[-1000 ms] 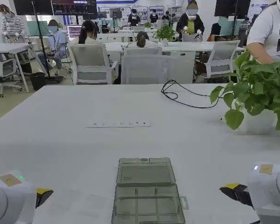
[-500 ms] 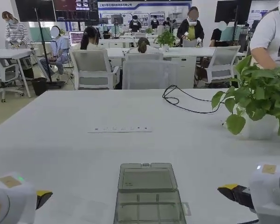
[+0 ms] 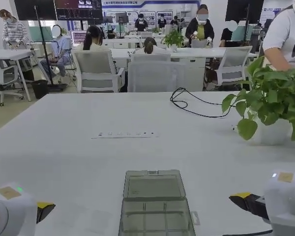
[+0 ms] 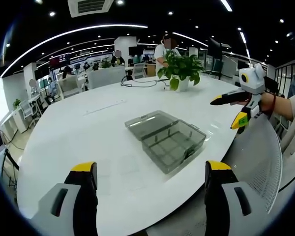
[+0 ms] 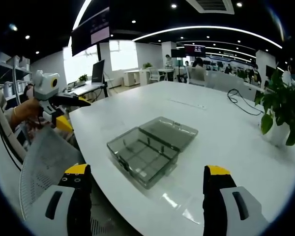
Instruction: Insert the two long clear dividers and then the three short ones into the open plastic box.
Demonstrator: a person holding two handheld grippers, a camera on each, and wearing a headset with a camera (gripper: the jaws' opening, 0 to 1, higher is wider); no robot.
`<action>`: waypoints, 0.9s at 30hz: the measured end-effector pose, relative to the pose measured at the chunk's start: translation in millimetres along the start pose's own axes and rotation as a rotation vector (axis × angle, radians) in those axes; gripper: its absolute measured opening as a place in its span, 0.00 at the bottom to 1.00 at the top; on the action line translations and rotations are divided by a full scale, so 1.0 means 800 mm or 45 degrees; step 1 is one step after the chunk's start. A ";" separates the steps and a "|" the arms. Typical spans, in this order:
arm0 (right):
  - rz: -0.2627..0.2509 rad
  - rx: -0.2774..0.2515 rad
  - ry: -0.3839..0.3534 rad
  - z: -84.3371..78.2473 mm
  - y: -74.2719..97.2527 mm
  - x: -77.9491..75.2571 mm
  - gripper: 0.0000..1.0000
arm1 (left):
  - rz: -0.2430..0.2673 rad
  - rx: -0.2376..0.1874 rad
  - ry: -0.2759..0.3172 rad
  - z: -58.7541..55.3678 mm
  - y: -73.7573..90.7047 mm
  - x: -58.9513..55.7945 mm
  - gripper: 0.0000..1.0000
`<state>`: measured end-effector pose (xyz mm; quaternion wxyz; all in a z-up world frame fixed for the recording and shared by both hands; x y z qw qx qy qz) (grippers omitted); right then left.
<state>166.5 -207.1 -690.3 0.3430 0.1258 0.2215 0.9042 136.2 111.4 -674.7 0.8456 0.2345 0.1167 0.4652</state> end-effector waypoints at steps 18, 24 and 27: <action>0.005 -0.008 0.006 0.003 -0.003 -0.002 0.94 | 0.019 -0.005 0.006 0.002 0.002 0.003 0.91; 0.004 -0.009 0.012 0.003 -0.003 -0.003 0.93 | 0.027 -0.009 0.009 0.004 0.002 0.003 0.90; 0.007 -0.013 0.011 0.004 -0.003 -0.003 0.93 | 0.030 -0.014 0.012 0.004 0.002 0.003 0.89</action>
Point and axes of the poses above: the centre of the closed fingertips' face, and the gripper's own axes: y roughly backward along the fingers, x roughly to its left, z roughly out of its top, the point moved 9 cm from there along y, roughly backward along the fingers, and after that the axes turned 1 degree about z, right-handed, at the moved point
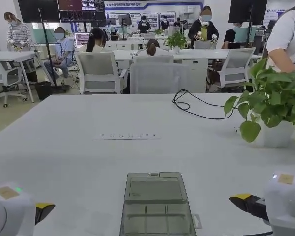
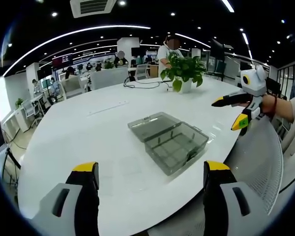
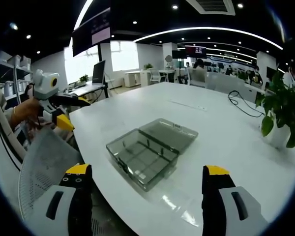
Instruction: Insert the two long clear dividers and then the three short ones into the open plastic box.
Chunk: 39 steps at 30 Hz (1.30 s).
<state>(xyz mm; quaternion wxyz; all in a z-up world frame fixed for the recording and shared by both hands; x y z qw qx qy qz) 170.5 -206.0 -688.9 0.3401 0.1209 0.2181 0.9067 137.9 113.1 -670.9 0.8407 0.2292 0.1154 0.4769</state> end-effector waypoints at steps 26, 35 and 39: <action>-0.009 0.022 0.003 -0.005 0.003 0.001 0.88 | 0.085 0.117 -0.010 -0.004 -0.018 0.022 0.70; -0.013 0.013 0.000 -0.006 0.002 -0.001 0.85 | 0.141 0.152 0.056 -0.013 -0.024 0.047 0.58; -0.017 0.010 -0.008 -0.006 0.000 -0.002 0.84 | 0.163 0.167 0.074 -0.018 -0.027 0.057 0.55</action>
Point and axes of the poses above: the centre of the closed fingertips' face, and the gripper's own axes: y roughly backward along the fingers, x roughly to its left, z roughly out of its top, the point moved 9 cm from there along y, roughly backward along the fingers, and after that the axes turned 1 degree about z, right-handed, at the moved point
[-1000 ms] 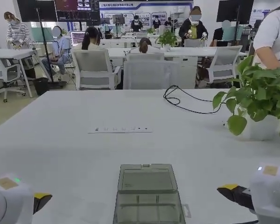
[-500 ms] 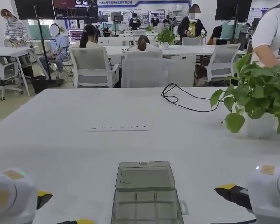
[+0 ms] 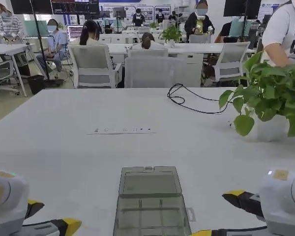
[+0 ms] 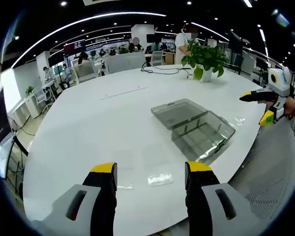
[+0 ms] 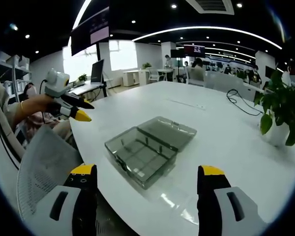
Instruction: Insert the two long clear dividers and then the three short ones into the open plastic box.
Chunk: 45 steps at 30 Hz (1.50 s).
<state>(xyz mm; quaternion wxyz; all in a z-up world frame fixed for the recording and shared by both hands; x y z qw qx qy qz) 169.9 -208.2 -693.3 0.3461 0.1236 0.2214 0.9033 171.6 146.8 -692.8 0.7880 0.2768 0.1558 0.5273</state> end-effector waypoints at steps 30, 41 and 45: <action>-0.001 0.053 -0.023 -0.004 -0.016 0.007 0.83 | 0.035 0.341 -0.108 -0.040 -0.067 0.050 0.41; -0.007 0.072 -0.042 -0.007 -0.023 0.005 0.82 | 0.016 0.403 -0.109 -0.045 -0.089 0.065 0.37; -0.009 0.077 -0.041 -0.007 -0.025 0.005 0.82 | 0.014 0.449 -0.119 -0.049 -0.092 0.069 0.36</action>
Point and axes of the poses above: the centre of the closed fingertips' face, and the gripper's own axes: y roughly backward along the fingers, x roughly to its left, z roughly out of its top, the point moved 9 cm from there along y, roughly backward along the fingers, and after that the axes turned 1 degree about z, right-handed, at the moved point
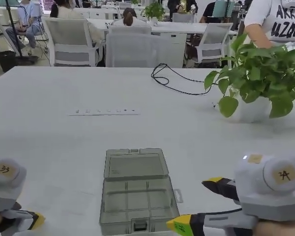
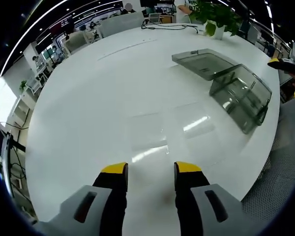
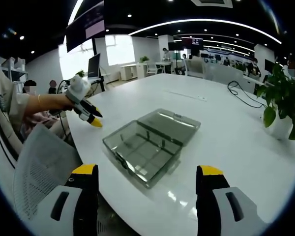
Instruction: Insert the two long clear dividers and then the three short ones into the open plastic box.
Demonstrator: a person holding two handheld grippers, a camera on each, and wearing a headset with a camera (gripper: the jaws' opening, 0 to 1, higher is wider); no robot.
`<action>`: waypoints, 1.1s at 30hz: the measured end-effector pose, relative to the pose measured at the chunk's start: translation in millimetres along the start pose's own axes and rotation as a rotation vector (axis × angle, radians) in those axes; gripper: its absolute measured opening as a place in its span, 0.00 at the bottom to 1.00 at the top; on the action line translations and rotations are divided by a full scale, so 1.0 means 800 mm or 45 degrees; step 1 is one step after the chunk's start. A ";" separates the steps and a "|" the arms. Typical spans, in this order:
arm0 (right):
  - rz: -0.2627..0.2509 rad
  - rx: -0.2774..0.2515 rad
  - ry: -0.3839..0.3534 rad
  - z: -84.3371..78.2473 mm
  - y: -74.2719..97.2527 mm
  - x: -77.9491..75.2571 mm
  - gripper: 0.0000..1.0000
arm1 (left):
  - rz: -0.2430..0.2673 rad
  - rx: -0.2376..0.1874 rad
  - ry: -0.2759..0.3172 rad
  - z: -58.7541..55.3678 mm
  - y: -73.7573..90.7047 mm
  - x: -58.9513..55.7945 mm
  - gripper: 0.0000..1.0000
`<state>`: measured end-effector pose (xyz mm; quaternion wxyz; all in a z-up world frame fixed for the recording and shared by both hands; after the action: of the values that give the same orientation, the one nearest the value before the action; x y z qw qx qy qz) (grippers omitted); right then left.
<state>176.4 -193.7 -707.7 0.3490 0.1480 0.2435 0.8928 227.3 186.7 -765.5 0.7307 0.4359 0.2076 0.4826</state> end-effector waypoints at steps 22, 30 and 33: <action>-0.001 0.029 0.009 0.004 -0.015 0.000 0.81 | -0.118 0.061 0.025 0.003 -0.005 0.005 0.32; -0.003 0.042 0.011 0.005 -0.016 0.001 0.80 | -0.098 0.053 0.079 0.003 -0.006 0.006 0.32; -0.006 0.036 0.009 0.006 -0.016 0.002 0.80 | -0.082 0.057 0.100 0.003 -0.005 0.005 0.32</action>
<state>184.5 -183.1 -710.0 0.3483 0.1492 0.2575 0.8889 233.2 188.8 -767.3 0.7272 0.4260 0.2608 0.4709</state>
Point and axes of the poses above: the centre of the closed fingertips' face, and the gripper's own axes: y roughly backward along the fingers, x roughly to its left, z roughly out of its top, the point moved 9 cm from there along y, roughly backward along the fingers, and after that the axes turned 1 degree about z, right-handed, at the moved point
